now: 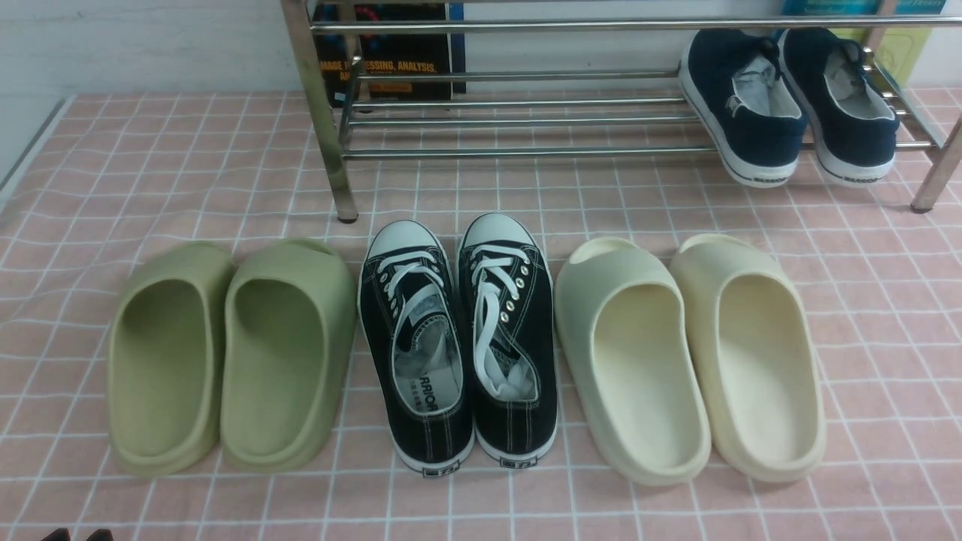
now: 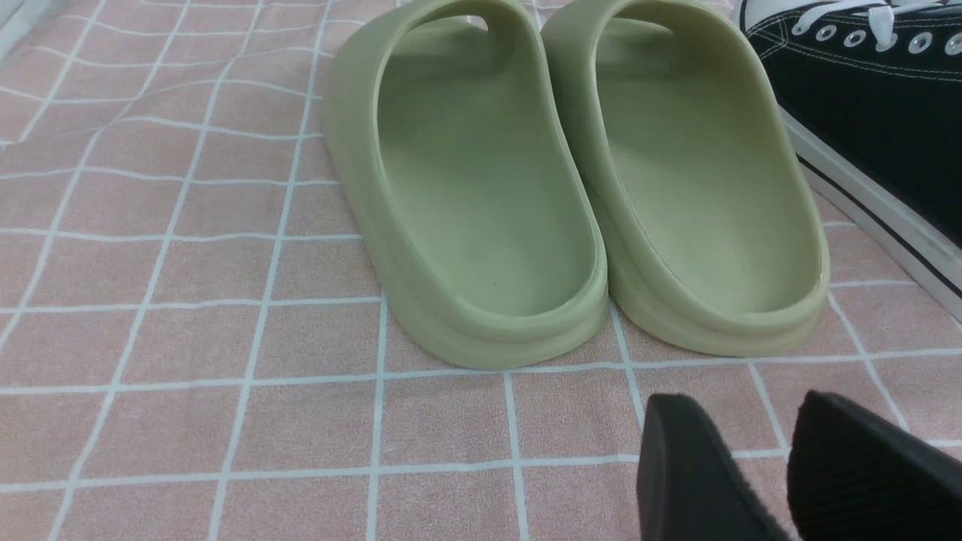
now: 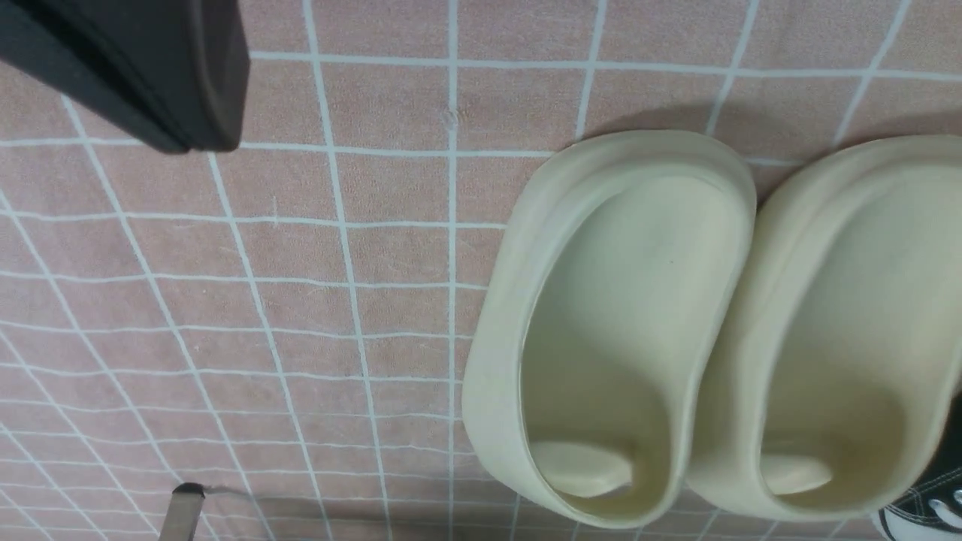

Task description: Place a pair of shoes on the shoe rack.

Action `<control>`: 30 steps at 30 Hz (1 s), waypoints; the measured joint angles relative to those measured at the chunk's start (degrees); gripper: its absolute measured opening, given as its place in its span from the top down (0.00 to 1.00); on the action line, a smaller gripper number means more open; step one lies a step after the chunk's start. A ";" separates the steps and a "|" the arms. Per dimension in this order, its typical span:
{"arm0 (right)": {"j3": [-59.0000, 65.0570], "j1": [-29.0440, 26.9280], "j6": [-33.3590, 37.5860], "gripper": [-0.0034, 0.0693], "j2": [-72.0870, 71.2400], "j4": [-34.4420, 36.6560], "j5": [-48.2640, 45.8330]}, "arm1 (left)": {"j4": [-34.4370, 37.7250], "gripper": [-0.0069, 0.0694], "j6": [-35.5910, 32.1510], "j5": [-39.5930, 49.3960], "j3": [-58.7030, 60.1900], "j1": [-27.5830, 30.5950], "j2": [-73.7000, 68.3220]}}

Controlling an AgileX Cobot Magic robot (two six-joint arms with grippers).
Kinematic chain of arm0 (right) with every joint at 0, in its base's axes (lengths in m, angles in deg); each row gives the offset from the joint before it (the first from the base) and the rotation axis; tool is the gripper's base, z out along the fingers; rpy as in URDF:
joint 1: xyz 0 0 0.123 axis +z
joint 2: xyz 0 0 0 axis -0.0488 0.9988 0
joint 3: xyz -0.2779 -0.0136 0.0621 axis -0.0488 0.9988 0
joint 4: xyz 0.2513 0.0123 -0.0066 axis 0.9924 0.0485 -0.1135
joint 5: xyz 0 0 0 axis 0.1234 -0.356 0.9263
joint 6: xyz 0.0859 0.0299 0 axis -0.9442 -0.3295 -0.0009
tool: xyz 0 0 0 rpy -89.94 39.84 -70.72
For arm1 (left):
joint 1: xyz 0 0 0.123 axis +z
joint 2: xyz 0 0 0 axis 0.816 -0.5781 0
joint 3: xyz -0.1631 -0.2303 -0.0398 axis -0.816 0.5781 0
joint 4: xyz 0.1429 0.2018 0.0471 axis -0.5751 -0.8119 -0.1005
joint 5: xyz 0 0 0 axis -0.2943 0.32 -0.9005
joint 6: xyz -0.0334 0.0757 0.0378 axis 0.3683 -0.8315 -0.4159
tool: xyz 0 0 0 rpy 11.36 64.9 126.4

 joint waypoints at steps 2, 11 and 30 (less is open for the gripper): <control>0.00 0.00 -0.02 0.98 0.00 0.00 0.00 | 0.00 0.60 0.00 0.00 0.00 0.00 0.00; 0.00 0.00 -0.02 0.98 0.00 0.04 0.05 | 0.00 0.60 0.00 0.00 0.00 0.00 0.00; 0.00 0.00 -0.02 0.96 0.00 0.04 0.05 | 0.00 0.60 0.00 0.00 0.00 0.00 0.00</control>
